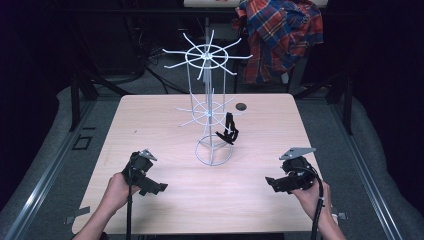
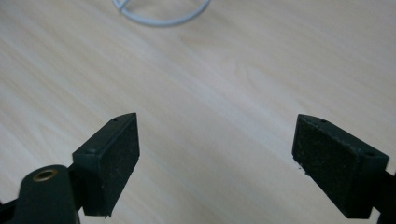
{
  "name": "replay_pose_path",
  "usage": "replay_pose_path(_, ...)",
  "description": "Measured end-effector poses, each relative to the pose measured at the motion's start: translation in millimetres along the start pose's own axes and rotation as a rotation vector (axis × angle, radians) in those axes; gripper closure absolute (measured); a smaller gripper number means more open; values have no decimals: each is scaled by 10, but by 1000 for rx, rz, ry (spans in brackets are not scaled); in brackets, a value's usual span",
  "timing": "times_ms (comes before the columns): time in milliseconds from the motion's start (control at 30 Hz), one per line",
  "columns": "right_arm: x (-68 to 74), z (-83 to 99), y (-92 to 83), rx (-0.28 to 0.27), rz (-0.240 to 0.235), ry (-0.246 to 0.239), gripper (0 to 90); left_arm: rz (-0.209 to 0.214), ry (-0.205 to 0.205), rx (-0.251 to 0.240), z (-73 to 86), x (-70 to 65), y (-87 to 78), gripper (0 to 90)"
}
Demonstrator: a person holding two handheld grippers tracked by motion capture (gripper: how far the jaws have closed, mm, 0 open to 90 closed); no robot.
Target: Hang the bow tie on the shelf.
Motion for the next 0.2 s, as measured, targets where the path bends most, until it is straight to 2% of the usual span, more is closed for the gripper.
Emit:
replay_pose_path(33, 2, 27, 20, 17, 3, 1, 140, 1, 0, 1, 0, 0, 2, 1)
replay_pose_path(67, -8, 67, 42, 57, 34, -21, 130, 1, -1, 1, 0, 0, 3, 1)
replay_pose_path(133, -21, 93, 81, 99, 57, -43, 107, 0, 0, 1, -2, 1, 4, 1)
replay_pose_path(200, -36, 102, 120, 121, 51, -42, 94, -2, 0, 1, -4, -3, 4, 1)
Point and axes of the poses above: each handheld gripper's, and its own axes: y roughly forward along the jaws, z roughly out of its underside, x roughly to its left, the point moved 5 cm from there along y, roughly forward along the jaws, and after that the axes turned 6 degrees about -y, right-handed, at the moved point
